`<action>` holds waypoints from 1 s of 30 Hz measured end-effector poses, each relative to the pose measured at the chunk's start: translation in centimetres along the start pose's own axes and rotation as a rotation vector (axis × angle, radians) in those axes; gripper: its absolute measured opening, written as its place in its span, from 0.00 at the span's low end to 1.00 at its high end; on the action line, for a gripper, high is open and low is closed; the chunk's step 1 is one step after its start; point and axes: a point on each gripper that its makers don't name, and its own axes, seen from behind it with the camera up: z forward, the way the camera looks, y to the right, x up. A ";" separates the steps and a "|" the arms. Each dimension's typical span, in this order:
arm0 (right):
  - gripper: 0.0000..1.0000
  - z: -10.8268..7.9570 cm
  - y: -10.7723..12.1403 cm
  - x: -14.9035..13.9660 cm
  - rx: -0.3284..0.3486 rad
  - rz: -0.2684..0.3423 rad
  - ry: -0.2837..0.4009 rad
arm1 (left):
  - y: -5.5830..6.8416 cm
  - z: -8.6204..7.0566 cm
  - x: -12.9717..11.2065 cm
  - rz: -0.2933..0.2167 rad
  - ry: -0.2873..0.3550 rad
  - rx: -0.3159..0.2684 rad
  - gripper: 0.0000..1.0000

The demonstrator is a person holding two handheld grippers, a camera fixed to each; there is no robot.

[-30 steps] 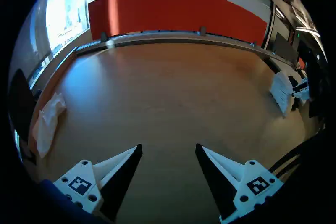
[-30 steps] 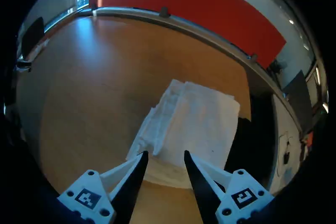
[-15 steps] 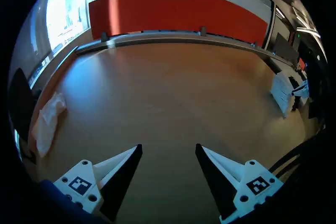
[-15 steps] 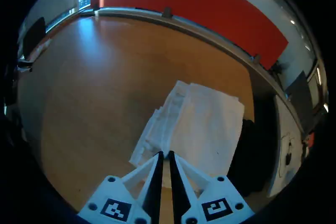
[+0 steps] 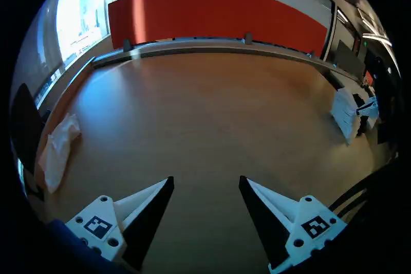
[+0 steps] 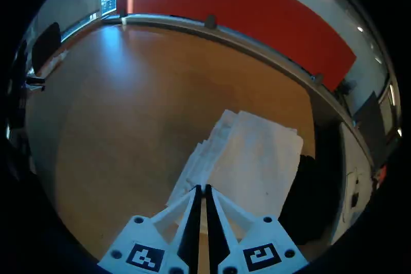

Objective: Fold towel

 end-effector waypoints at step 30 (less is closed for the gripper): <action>0.77 -0.2 -0.2 0.8 -0.008 -0.011 0.028 | -0.2 0.0 0.3 -0.006 0.005 0.002 0.94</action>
